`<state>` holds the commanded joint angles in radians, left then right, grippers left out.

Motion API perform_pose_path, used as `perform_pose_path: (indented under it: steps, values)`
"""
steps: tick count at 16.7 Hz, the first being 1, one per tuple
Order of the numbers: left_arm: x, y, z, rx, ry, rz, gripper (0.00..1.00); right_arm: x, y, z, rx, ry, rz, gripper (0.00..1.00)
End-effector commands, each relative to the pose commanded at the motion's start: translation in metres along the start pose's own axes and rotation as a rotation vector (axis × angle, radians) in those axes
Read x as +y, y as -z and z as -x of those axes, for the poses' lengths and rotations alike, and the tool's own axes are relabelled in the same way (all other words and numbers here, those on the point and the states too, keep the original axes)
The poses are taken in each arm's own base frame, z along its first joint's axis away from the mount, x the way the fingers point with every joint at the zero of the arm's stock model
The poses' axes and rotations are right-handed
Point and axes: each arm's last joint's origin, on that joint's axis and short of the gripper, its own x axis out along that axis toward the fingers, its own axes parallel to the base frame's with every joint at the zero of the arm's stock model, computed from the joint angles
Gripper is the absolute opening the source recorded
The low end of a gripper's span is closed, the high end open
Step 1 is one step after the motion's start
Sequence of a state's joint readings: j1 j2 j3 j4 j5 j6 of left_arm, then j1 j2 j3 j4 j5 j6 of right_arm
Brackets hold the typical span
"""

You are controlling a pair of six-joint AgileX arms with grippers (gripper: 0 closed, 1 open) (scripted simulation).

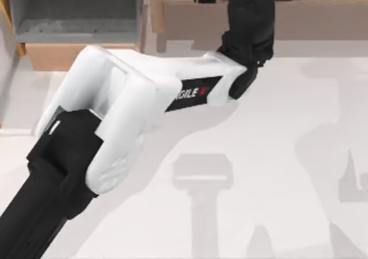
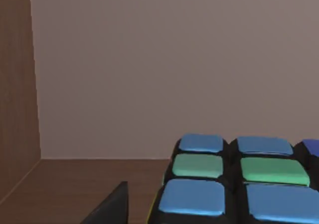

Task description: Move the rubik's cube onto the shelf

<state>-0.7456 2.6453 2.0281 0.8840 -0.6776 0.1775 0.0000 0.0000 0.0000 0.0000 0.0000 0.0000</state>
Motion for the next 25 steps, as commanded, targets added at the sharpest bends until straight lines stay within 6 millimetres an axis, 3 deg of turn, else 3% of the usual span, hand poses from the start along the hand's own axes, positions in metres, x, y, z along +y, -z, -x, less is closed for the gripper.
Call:
perform_pose_path:
  steps: [9,17,21,25]
  values:
    - [-0.003,-0.002,0.004,-0.008,0.014,0.004,1.0,0.0,0.0,0.0,0.0,0.0,0.0,1.0]
    - [-0.007,-0.026,0.054,-0.135,0.173,-0.008,1.0,0.0,0.0,0.0,0.0,0.0,0.0,1.0]
    - [0.011,-0.025,0.088,-0.204,0.283,-0.095,1.0,0.0,0.0,0.0,0.0,0.0,0.0,1.0]
    - [0.051,-0.011,0.118,-0.251,0.392,-0.255,1.0,0.0,0.0,0.0,0.0,0.0,0.0,1.0]
